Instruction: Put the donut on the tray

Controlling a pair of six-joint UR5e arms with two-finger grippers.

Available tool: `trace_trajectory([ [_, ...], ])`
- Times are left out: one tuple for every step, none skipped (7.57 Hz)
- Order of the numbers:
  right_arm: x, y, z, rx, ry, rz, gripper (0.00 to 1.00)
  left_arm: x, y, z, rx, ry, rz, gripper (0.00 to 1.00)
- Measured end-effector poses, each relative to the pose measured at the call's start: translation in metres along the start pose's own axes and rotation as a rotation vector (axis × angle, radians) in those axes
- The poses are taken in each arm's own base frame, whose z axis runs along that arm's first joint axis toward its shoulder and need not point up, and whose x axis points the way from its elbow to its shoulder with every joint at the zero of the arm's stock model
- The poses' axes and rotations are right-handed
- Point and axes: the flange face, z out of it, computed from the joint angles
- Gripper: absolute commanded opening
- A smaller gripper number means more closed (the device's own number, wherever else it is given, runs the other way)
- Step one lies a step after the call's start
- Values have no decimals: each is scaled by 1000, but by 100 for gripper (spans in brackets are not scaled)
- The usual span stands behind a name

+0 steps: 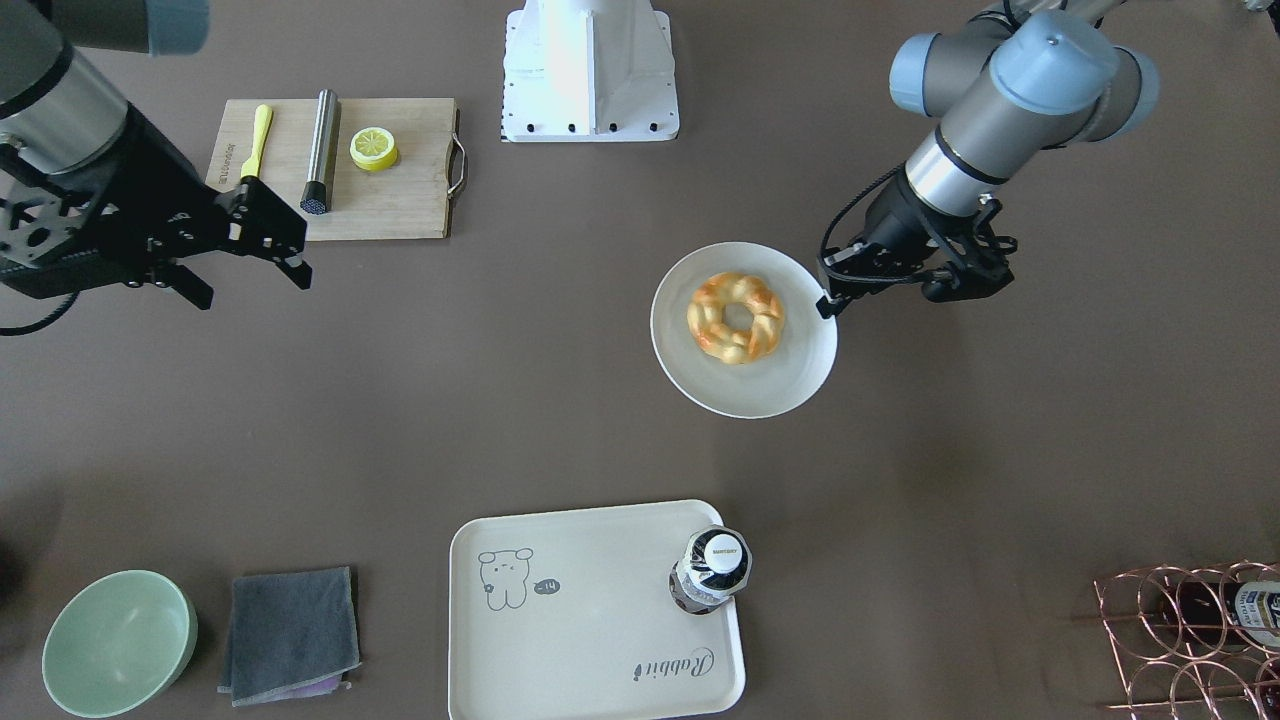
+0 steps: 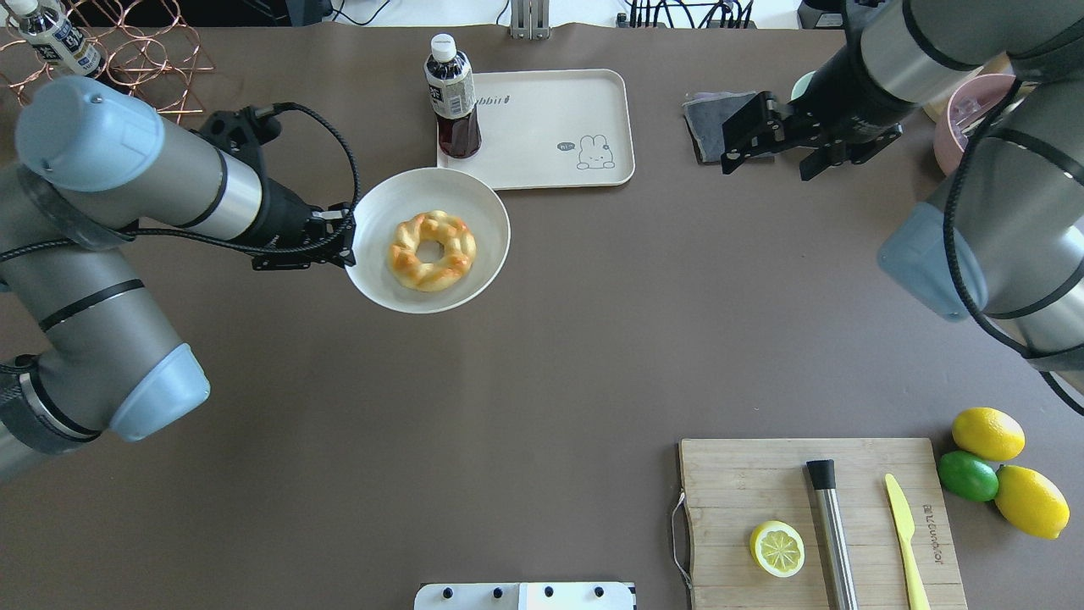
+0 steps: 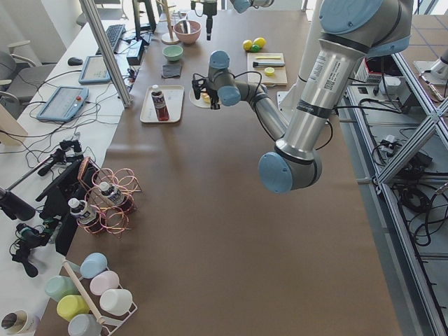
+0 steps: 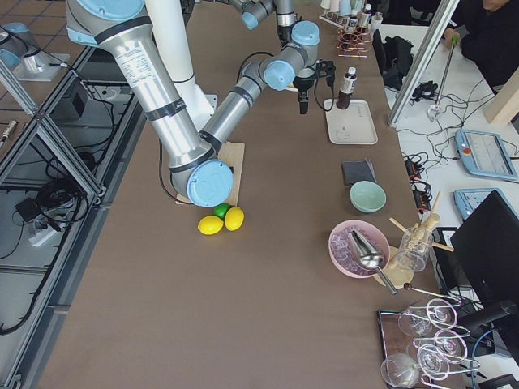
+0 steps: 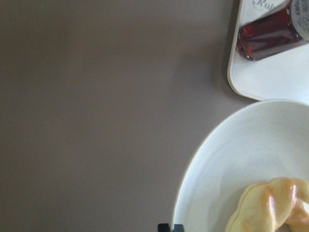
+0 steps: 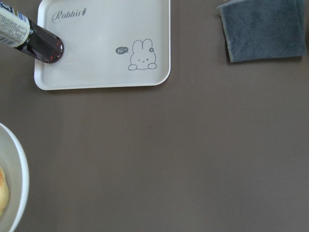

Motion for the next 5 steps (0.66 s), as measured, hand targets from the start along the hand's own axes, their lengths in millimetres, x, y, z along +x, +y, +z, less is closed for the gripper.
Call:
trace_trajectory([
  [-20,13,14,-18,-5,-15,100,32,24,1,6,-13,-8,0],
  [-38,23,25,-29,-7,-31,100,54,38,-1,7,-17,-17,0],
  [-59,35,36,-38,-12,-34,100,67,45,-4,8,-18,-24,0],
  [-77,46,45,-38,-13,-37,100,75,49,-7,8,-15,-30,0],
  [-89,54,52,-37,-14,-43,100,81,53,-8,6,-10,-38,0],
])
